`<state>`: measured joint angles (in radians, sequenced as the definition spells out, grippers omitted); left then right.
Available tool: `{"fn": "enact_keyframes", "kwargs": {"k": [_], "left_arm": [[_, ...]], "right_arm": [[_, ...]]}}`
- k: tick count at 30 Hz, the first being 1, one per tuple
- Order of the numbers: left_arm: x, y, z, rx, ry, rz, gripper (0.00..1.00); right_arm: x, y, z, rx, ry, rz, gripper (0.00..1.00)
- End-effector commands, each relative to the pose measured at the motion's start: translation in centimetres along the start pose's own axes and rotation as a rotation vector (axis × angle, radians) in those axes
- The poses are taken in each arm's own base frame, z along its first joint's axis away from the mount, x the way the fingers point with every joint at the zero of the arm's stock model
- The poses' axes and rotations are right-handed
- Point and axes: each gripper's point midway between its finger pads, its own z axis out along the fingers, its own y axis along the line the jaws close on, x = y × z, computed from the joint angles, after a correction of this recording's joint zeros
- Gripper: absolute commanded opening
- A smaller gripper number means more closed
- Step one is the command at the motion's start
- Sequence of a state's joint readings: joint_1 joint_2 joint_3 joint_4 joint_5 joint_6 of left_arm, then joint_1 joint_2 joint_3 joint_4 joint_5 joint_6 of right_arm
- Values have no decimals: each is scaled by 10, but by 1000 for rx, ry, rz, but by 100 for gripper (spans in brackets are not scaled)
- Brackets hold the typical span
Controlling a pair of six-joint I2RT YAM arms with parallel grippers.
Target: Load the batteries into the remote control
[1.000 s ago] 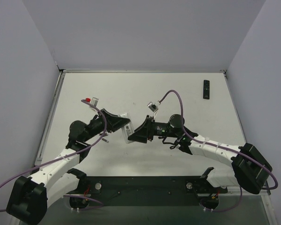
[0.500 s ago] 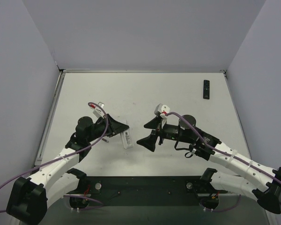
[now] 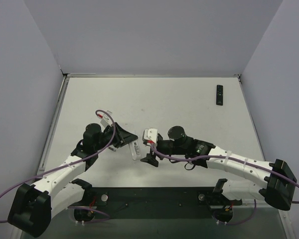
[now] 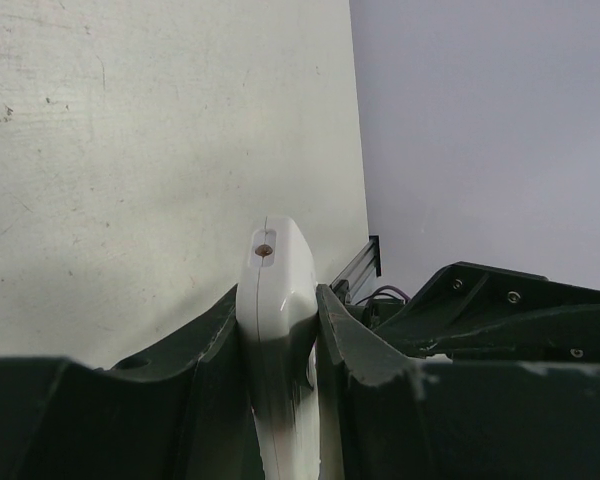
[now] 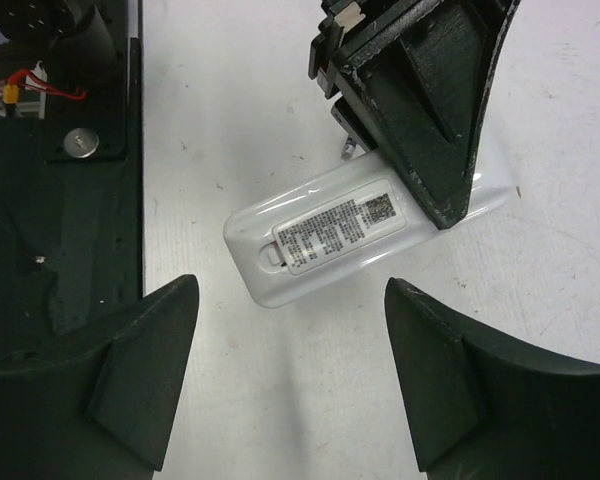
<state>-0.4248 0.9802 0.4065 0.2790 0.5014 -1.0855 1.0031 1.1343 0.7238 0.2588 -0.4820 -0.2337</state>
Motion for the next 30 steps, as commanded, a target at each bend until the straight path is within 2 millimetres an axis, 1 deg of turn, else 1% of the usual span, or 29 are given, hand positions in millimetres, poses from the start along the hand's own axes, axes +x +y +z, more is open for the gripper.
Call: {"fn": "enact_keyframes", "kwargs": {"k": [1, 2, 3, 4, 5, 8, 11, 19, 26, 30], "left_arm": [[-2, -16, -2, 41, 7, 7, 0], [-2, -16, -2, 41, 8, 5, 0], [-1, -16, -2, 41, 15, 3, 0], [0, -17, -2, 43, 18, 2, 0], [1, -17, -2, 45, 22, 1, 0], [1, -18, -3, 48, 25, -2, 0], [0, -20, -3, 53, 21, -5, 0], [0, -24, -3, 64, 23, -16, 0], [1, -24, -2, 70, 30, -45, 0], [2, -25, -2, 78, 34, -59, 0]], "right_arm": [[-34, -9, 11, -6, -79, -145, 68], [-34, -9, 12, -7, -79, -149, 66], [-35, -9, 13, -8, -83, -155, 61], [-35, -10, 14, -8, -83, -157, 59], [-35, -9, 16, -12, -82, -160, 54], [-35, -10, 18, -15, -79, -166, 47], [-35, -9, 19, -22, -76, -171, 45], [-32, -5, 24, -44, -58, -175, 43], [-22, -5, 28, -43, -29, -173, 43], [-14, -6, 29, -35, -2, -176, 43]]}}
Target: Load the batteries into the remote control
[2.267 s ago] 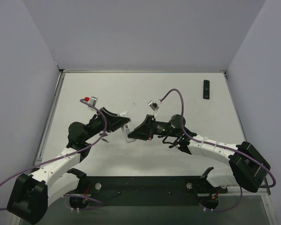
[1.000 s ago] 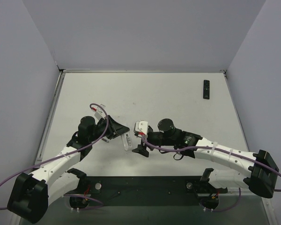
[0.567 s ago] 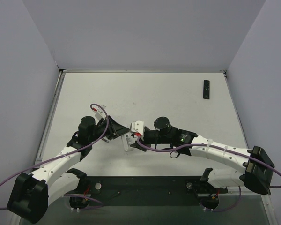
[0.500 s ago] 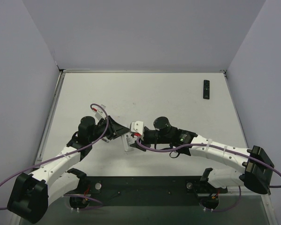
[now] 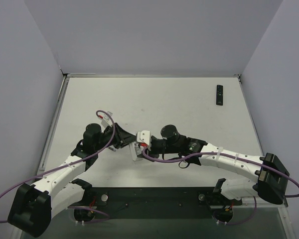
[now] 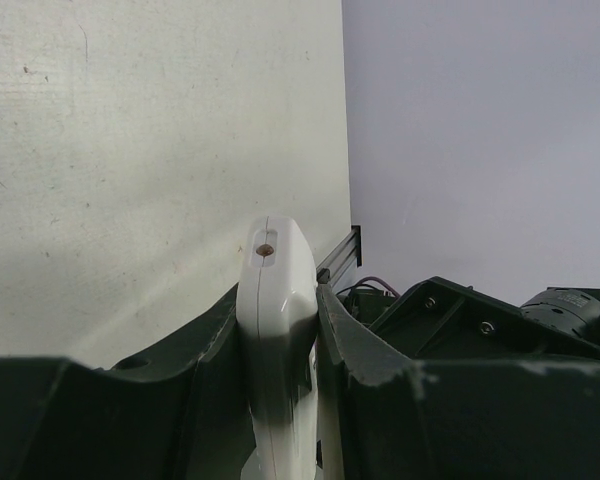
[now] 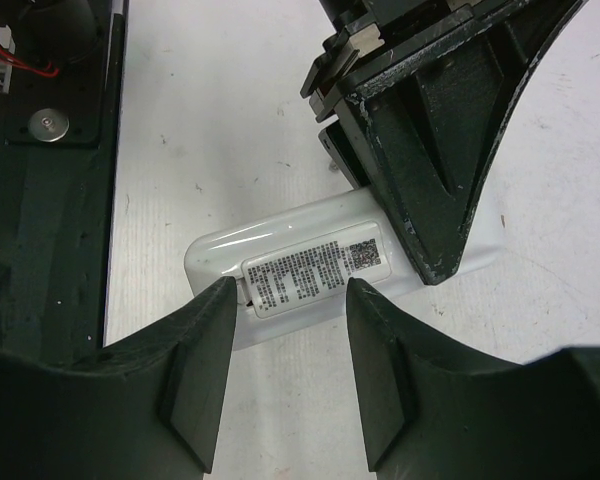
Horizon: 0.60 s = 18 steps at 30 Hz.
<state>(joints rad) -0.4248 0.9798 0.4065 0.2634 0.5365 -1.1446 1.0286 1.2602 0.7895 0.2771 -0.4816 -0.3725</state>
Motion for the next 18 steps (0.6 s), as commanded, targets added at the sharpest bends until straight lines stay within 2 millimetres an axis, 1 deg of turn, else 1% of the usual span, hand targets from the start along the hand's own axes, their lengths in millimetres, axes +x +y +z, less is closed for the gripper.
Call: {"fn": "enact_keyframes", "kwargs": {"k": [1, 9, 12, 13, 14, 16, 18], "left_arm": [[-4, -23, 0, 75, -2, 3, 0], [-2, -23, 0, 87, 4, -23, 0], [-1, -24, 1, 93, 13, -38, 0], [-1, -24, 1, 94, 17, -41, 0], [0, -24, 1, 94, 21, -41, 0], [2, -26, 2, 96, 28, -38, 0], [4, -26, 2, 95, 38, -39, 0]], "right_arm": [[-15, -4, 3, 1, -34, -45, 43], [-7, 0, 1, 0, 3, -84, 43], [2, -3, 2, 30, 45, -131, 42], [5, -8, 2, 64, 66, -146, 40], [4, -6, 3, 70, 66, -168, 39], [8, -8, 4, 99, 83, -212, 35], [8, -14, 6, 148, 90, -243, 31]]}}
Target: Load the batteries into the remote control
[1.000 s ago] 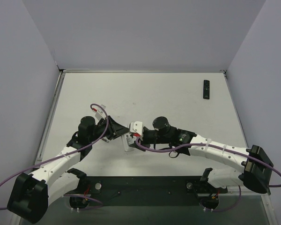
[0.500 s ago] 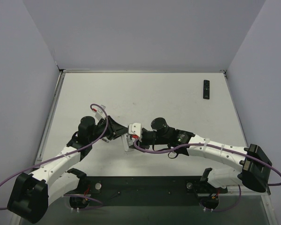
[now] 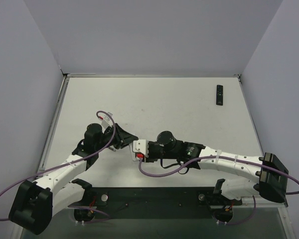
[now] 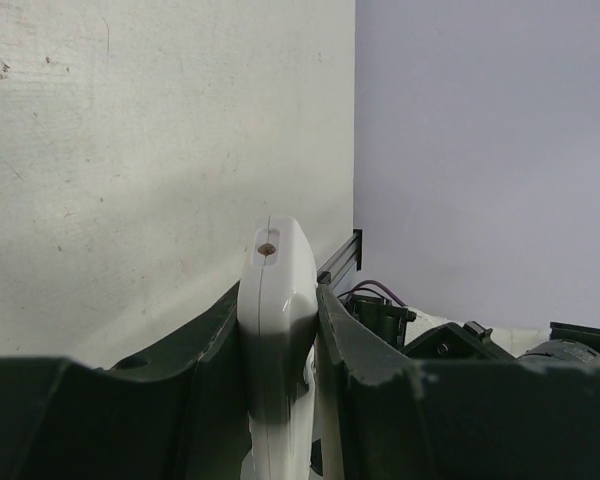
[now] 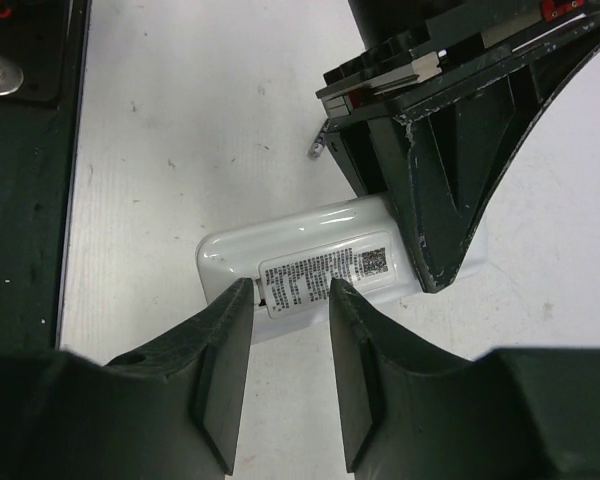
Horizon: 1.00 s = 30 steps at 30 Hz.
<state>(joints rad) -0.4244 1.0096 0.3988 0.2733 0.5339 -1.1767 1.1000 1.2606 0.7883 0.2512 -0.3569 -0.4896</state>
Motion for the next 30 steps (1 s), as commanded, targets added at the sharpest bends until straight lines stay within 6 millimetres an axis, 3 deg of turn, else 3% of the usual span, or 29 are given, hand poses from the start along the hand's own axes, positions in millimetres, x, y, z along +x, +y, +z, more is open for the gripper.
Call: {"fn": "enact_keyframes", "kwargs": {"k": [1, 10, 18, 24, 30], "left_arm": [[6, -34, -2, 119, 41, 9, 0], [21, -29, 4, 100, 108, 22, 0], [42, -12, 16, 54, 211, 65, 0], [42, 11, 20, -33, 222, 151, 0], [38, 20, 23, -72, 221, 204, 0]], "right_arm": [[7, -18, 4, 122, 47, -118, 30], [5, -47, 1, 303, 33, -170, 22], [11, -52, 7, 335, 25, -156, 21], [20, -57, 7, 345, 33, -133, 20], [30, -58, 10, 336, 48, -114, 20]]}}
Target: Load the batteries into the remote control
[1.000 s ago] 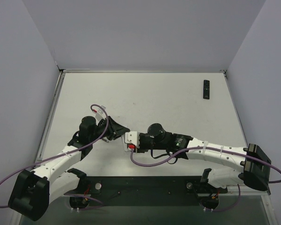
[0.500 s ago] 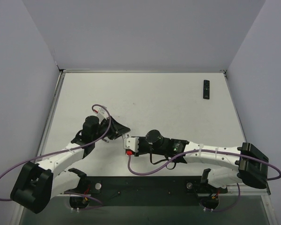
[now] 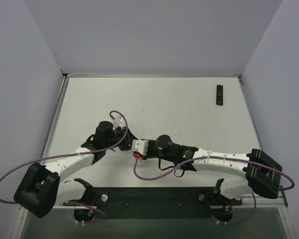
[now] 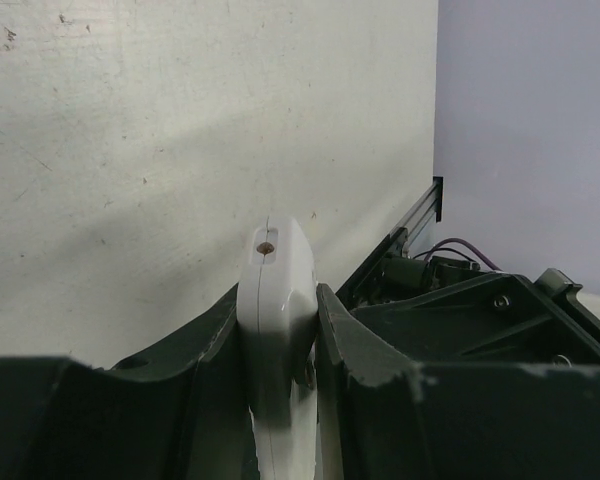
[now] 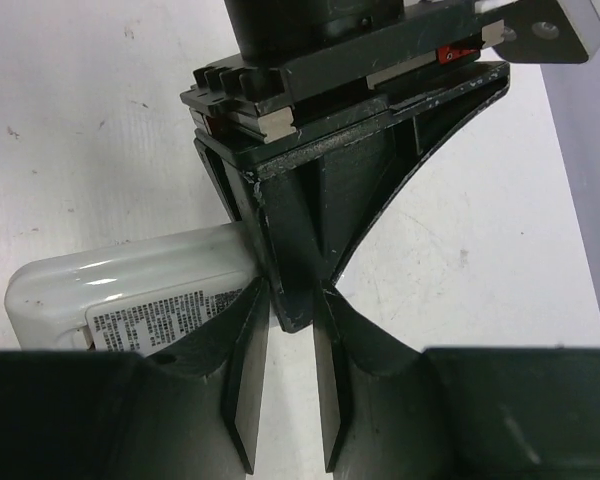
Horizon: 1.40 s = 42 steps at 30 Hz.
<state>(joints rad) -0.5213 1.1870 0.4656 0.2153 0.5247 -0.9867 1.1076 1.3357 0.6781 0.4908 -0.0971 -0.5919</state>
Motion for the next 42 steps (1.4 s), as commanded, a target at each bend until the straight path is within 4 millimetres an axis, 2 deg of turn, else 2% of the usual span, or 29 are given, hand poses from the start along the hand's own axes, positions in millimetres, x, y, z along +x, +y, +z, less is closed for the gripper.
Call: {"fn": "enact_keyframes", "kwargs": {"k": [1, 5, 8, 11, 15, 26, 37, 42], "left_arm": [[6, -10, -1, 30, 57, 73, 0], [-6, 4, -1, -9, 9, 46, 0], [-13, 4, -1, -2, -19, 22, 0], [-17, 5, -1, 2, -43, -10, 0], [-19, 3, -4, 24, -66, -51, 0], [-25, -15, -15, 77, -114, -78, 0], [-24, -20, -18, 94, -118, -80, 0], [-25, -22, -18, 97, -116, -56, 0]], "right_arm": [[-4, -21, 5, 87, -24, 6, 20], [-8, -9, -2, 33, -42, 69, 23], [-18, -2, -13, -15, -86, 102, 31], [-25, 8, -24, -73, -103, 128, 48], [-26, 17, -31, -120, -111, 149, 55], [-18, 41, -25, -225, -87, 177, 58], [-24, 37, -20, -211, -106, 186, 56], [-25, 35, -17, -204, -103, 193, 50]]}}
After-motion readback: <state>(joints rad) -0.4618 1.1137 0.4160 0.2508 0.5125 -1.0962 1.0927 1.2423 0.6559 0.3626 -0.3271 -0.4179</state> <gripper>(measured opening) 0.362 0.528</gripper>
